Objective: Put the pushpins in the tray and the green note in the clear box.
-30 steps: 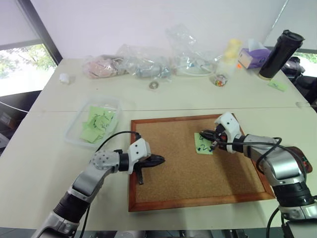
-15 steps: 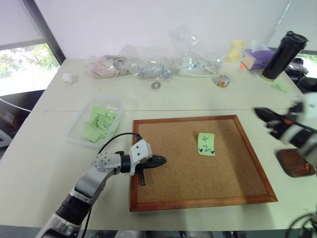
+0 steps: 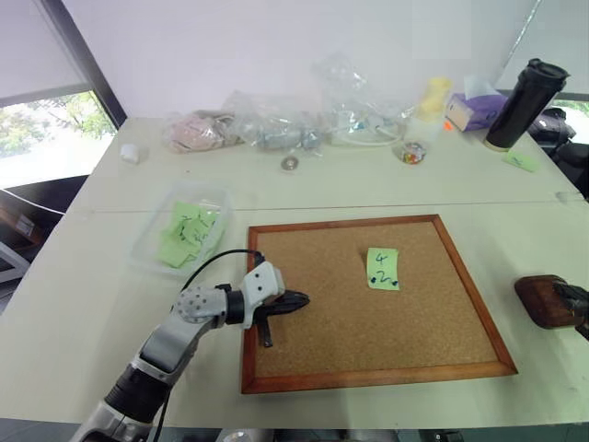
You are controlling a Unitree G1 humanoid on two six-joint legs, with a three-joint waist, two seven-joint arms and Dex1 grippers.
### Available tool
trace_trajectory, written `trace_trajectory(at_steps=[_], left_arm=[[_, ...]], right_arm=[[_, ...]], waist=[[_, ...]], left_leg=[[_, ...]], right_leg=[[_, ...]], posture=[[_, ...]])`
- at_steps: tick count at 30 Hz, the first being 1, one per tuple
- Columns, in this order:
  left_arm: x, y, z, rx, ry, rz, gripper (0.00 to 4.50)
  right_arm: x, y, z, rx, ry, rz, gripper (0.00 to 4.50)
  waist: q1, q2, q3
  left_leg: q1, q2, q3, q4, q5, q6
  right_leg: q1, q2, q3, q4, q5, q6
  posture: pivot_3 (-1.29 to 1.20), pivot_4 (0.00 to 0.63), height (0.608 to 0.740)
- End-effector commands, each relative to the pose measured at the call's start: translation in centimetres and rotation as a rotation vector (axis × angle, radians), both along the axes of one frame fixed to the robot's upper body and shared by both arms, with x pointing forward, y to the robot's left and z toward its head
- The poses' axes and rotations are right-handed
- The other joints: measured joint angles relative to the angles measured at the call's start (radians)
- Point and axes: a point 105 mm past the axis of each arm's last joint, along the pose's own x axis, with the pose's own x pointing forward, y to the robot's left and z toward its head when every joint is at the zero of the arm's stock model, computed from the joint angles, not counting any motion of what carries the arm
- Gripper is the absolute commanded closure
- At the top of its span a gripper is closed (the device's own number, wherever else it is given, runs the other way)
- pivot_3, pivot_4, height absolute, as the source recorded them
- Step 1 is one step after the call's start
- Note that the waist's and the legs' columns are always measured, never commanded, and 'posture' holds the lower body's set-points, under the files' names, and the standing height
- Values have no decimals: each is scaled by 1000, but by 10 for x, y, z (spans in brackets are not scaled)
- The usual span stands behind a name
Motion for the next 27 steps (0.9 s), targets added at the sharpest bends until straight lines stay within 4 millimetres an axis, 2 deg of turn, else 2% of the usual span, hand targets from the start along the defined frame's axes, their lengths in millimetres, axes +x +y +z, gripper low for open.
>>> trace_trajectory(at_steps=[1,2,4,9,10,13,21,24,27], left_arm=[[-9,-4,-10,32,42,-29,4500],[-9,-4,-10,32,42,-29,4500],[-8,-4,-10,33,43,-28,4500],[-8,-4,-11,36,43,-27,4500],[-8,-4,-11,36,44,-26,4500],[-8,-3,-13,37,45,-27,4500],[-7,-4,-15,32,42,-28,4500],[-7,-3,-17,33,41,-25,4500],[-7,-2,-18,35,42,-22,4500]], right_arm=[[-2,-6,2,-23,-20,-11,3852],[-2,-6,0,-24,-18,-12,3703],[-2,-7,-1,-20,-18,-13,2589],[1,-5,4,-21,-39,2,269],[1,-4,6,-20,-45,6,62],[1,-3,7,-42,-36,20,62],[-1,-9,-11,-90,12,4,62],[2,-7,-6,-78,-17,9,62],[9,2,9,-48,-74,46,62]], waist=[[0,0,0],[0,0,0],[0,0,0],[1,0,0],[1,0,0],[1,0,0],[3,0,0],[3,0,0],[3,0,0]], left_leg=[[0,0,0,0,0,0],[0,0,0,0,0,0],[0,0,0,0,0,0],[0,0,0,0,0,0],[0,0,0,0,0,0],[0,0,0,0,0,0],[0,0,0,0,0,0],[0,0,0,0,0,0],[0,0,0,0,0,0]], right_leg=[[0,0,0,0,0,0],[0,0,0,0,0,0],[0,0,0,0,0,0],[0,0,0,-1,0,0],[0,0,0,-1,0,0],[0,0,0,-1,0,0],[0,0,0,-1,0,0],[1,0,0,-1,0,0],[1,0,0,-2,0,0]], posture=[[0,150,730],[0,150,730],[0,150,730],[0,150,730],[0,150,730],[0,150,730],[0,150,730],[0,150,730],[0,150,730]])
